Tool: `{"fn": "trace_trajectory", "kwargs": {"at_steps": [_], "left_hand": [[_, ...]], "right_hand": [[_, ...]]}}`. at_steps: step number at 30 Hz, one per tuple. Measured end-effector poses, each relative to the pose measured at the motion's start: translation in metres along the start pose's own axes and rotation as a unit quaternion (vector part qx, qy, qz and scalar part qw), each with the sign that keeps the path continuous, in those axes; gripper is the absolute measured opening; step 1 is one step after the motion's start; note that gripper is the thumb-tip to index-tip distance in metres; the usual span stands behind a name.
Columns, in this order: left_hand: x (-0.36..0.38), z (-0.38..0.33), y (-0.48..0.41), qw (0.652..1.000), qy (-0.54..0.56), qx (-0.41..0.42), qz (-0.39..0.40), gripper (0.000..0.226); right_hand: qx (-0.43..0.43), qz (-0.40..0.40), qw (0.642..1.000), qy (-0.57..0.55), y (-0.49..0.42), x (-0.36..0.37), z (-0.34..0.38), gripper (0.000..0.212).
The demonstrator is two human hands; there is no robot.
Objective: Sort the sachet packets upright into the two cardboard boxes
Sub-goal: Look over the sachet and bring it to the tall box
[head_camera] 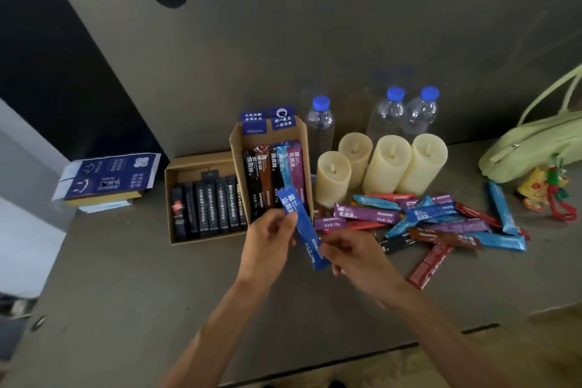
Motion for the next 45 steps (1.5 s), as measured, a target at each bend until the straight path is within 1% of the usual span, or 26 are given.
{"fn": "trace_trajectory", "kwargs": {"at_steps": [2, 4, 6, 9, 11, 14, 16, 21, 24, 27, 32, 38, 45], "left_hand": [[-0.003, 0.007, 0.000, 0.999, -0.034, 0.000, 0.006, 0.011], [-0.005, 0.013, -0.001, 0.999, -0.053, -0.005, 0.010, 0.009], [-0.009, 0.014, -0.006, 0.998, -0.065, -0.012, -0.010, 0.008], [-0.017, 0.001, -0.022, 0.994, -0.097, -0.013, -0.049, 0.009], [-0.016, -0.006, -0.037, 0.991, -0.122, -0.014, -0.053, 0.009], [-0.011, -0.008, -0.060, 0.984, -0.171, -0.036, -0.048, 0.010], [-0.008, -0.007, -0.072, 0.978, -0.197, -0.044, -0.053, 0.015], [-0.004, 0.003, -0.082, 0.964, -0.254, -0.054, -0.066, 0.022], [-0.002, 0.004, -0.081, 0.959, -0.272, -0.042, -0.070, 0.024], [-0.003, 0.002, -0.081, 0.958, -0.274, -0.024, -0.083, 0.028], [-0.003, -0.003, -0.080, 0.946, -0.308, 0.015, -0.101, 0.042], [0.008, -0.006, -0.081, 0.918, -0.387, 0.049, -0.068, 0.045], [0.010, -0.002, -0.085, 0.919, -0.388, 0.048, -0.053, 0.050]], "right_hand": [[-0.014, -0.015, 1.000, 0.005, -0.010, 0.008, 0.010, 0.009], [-0.016, -0.020, 1.000, 0.007, -0.020, 0.015, 0.016, 0.006], [-0.002, -0.036, 0.999, -0.002, -0.030, 0.014, 0.014, 0.006], [0.013, -0.100, 0.995, 0.016, -0.045, -0.003, 0.007, 0.002], [0.020, -0.122, 0.991, 0.049, -0.053, -0.011, 0.004, 0.005], [0.005, -0.113, 0.990, 0.084, -0.061, -0.008, 0.008, 0.004], [-0.007, -0.116, 0.988, 0.100, -0.064, -0.005, 0.009, 0.007], [-0.017, -0.114, 0.986, 0.121, -0.067, -0.006, 0.007, 0.008], [-0.039, -0.118, 0.984, 0.129, -0.066, -0.007, 0.009, 0.007], [-0.042, -0.132, 0.983, 0.118, -0.065, -0.008, 0.008, 0.006], [-0.051, -0.130, 0.982, 0.127, -0.067, -0.007, 0.007, 0.006], [-0.062, -0.130, 0.980, 0.135, -0.068, -0.007, 0.007, 0.006], [-0.063, -0.129, 0.980, 0.140, -0.069, -0.007, 0.006, 0.007]]}}
Point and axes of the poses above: each hand's wrist, its own y-axis away from the middle knuckle, its own x-axis out of the palm, z = x × y, the point moved 9 cm from there along -y, towards the middle knuckle
